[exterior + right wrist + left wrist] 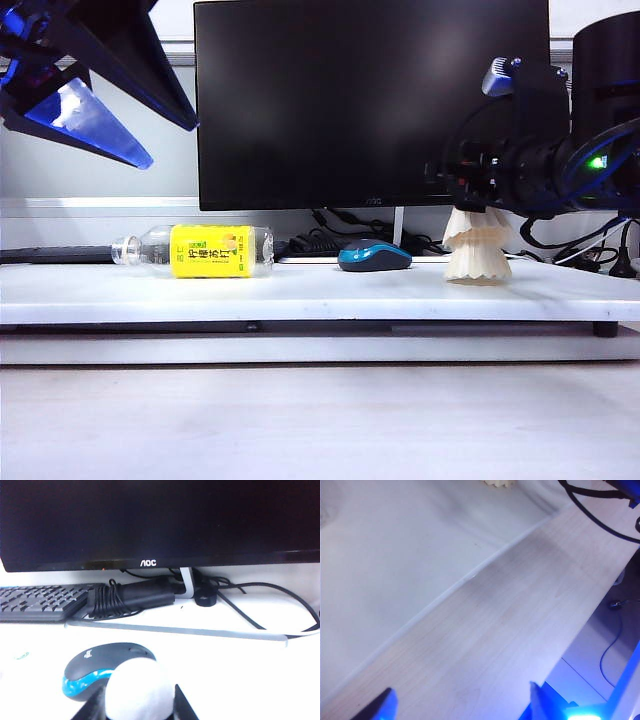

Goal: Stack the badminton balls on the table vertically.

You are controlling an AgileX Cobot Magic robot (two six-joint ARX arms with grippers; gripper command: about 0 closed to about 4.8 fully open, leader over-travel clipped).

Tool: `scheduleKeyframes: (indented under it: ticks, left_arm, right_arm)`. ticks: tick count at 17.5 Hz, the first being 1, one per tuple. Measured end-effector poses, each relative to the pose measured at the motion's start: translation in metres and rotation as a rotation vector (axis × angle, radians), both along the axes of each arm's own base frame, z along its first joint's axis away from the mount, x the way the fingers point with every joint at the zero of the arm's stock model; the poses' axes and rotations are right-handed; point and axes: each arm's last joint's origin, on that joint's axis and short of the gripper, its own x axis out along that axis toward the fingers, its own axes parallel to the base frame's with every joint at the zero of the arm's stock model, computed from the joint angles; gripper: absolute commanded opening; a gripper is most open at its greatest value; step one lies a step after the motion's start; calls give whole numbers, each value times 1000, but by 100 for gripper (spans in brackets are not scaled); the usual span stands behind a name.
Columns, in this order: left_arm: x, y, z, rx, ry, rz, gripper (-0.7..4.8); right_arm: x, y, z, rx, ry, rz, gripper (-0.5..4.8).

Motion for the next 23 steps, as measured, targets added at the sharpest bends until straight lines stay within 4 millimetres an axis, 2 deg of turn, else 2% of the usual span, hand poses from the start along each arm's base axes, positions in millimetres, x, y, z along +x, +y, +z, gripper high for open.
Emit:
scheduleKeyframes:
  ticks: [5, 7, 12, 14, 16, 20, 23]
  left_arm:
    - [0, 0, 0, 0, 0, 0, 355]
    - [0, 0, 0, -3, -5, 0, 355]
    - [1, 0, 1, -6, -10, 0, 355]
    - [1, 0, 1, -5, -14, -3, 355]
    - [1, 0, 1, -1, -19, -8, 355]
    - [1, 0, 1, 8, -29, -4, 356]
    - [3, 0, 3, 13, -62, 20, 376]
  right_arm:
    - [0, 0, -1, -3, 7, 0, 150]
    - [0, 0, -2, -6, 16, 0, 190]
    - [0, 0, -3, -11, 28, 0, 193]
    - [0, 0, -3, -11, 28, 0, 274]
    - [0, 0, -2, -6, 16, 1, 309]
    - [-2, -1, 11, -10, -86, -4, 310]
    - [-7, -3, 31, -8, -159, -10, 310]
